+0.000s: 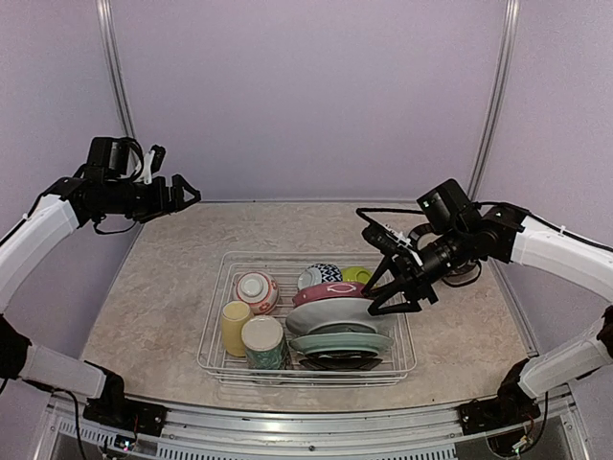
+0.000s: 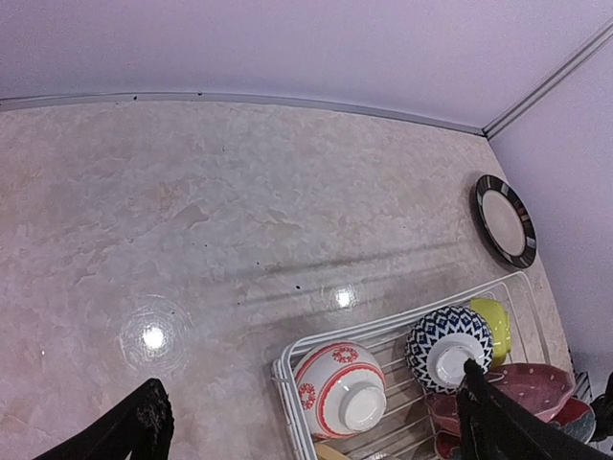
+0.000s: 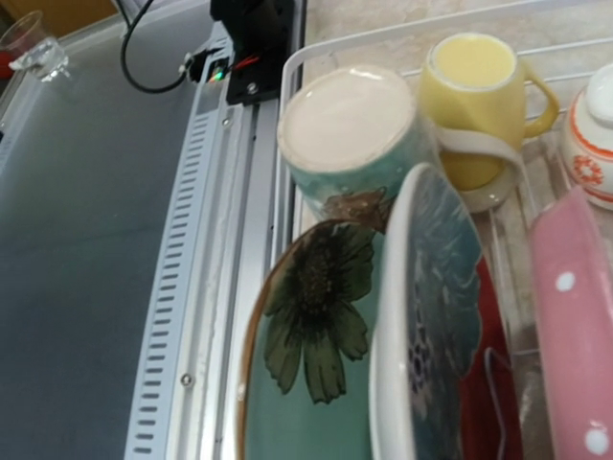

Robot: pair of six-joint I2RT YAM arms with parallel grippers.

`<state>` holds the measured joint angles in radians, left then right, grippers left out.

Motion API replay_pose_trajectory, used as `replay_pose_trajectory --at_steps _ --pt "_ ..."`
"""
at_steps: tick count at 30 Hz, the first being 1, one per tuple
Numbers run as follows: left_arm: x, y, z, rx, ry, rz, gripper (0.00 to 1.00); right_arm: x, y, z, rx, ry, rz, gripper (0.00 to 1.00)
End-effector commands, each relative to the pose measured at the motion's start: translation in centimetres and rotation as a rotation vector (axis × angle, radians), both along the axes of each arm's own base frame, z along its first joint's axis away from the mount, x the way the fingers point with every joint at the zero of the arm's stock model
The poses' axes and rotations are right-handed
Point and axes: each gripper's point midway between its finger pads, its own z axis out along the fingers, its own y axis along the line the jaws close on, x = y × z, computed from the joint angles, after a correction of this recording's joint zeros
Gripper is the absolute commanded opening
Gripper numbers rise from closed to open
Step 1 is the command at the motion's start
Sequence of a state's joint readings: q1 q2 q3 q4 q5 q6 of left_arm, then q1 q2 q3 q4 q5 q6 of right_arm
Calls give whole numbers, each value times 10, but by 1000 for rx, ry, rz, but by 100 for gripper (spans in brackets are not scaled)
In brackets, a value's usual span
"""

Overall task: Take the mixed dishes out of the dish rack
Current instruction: Grab the plate from the dish rack.

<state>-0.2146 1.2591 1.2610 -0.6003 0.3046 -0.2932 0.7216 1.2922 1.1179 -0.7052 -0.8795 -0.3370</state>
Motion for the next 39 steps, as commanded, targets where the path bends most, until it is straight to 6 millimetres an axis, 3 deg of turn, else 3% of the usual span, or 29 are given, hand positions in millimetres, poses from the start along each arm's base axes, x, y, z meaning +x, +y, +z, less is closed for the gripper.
replay_pose_trajectory --at_steps 1,25,34,39 --pt "0 -1 -3 -10 27 1 99 -5 5 1 -4 12 32 49" --pt "2 -6 -9 -19 51 -16 99 -3 22 -34 -66 76 57 39" --pt "0 -9 -8 -16 47 -26 99 -6 34 -47 -91 107 86 30" --pt "-1 -11 -9 -15 49 -33 99 -7 36 -48 -104 98 89 21"
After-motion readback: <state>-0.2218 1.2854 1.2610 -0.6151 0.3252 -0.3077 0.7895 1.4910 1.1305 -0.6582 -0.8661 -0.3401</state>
